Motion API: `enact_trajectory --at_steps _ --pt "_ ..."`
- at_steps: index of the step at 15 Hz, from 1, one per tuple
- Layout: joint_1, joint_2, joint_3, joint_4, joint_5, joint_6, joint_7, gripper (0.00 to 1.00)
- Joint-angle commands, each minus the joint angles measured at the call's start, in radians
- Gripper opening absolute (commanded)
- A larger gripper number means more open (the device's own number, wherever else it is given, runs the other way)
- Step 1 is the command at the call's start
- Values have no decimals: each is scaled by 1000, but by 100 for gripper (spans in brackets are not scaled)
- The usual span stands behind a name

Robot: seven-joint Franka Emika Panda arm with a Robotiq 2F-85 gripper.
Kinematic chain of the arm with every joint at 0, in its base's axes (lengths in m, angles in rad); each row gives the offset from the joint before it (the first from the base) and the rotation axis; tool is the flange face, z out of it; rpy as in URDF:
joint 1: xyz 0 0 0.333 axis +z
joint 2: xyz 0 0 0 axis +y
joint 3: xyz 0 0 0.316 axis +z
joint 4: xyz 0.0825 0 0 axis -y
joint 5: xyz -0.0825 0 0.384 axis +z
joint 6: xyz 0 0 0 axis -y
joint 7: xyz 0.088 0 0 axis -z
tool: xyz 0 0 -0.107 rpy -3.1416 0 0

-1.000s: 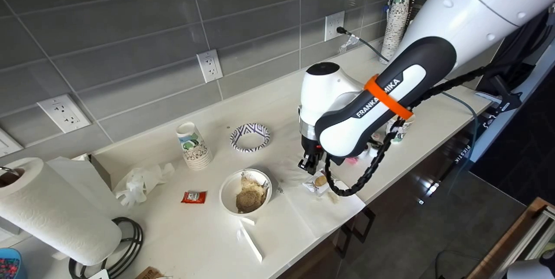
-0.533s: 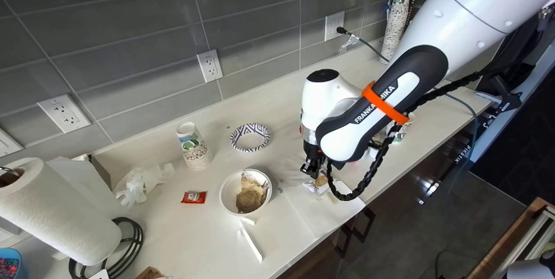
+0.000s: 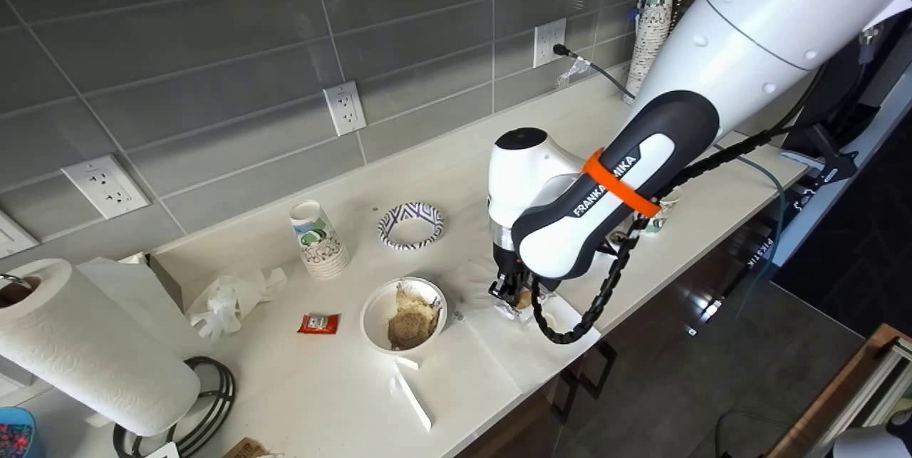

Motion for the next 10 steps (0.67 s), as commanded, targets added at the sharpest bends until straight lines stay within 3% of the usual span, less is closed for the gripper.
enact_trajectory --at_steps 1,10 --pt "37 22 -22 -3 -15 57 59 0" --pt "49 77 -45 11 -11 94 85 0"
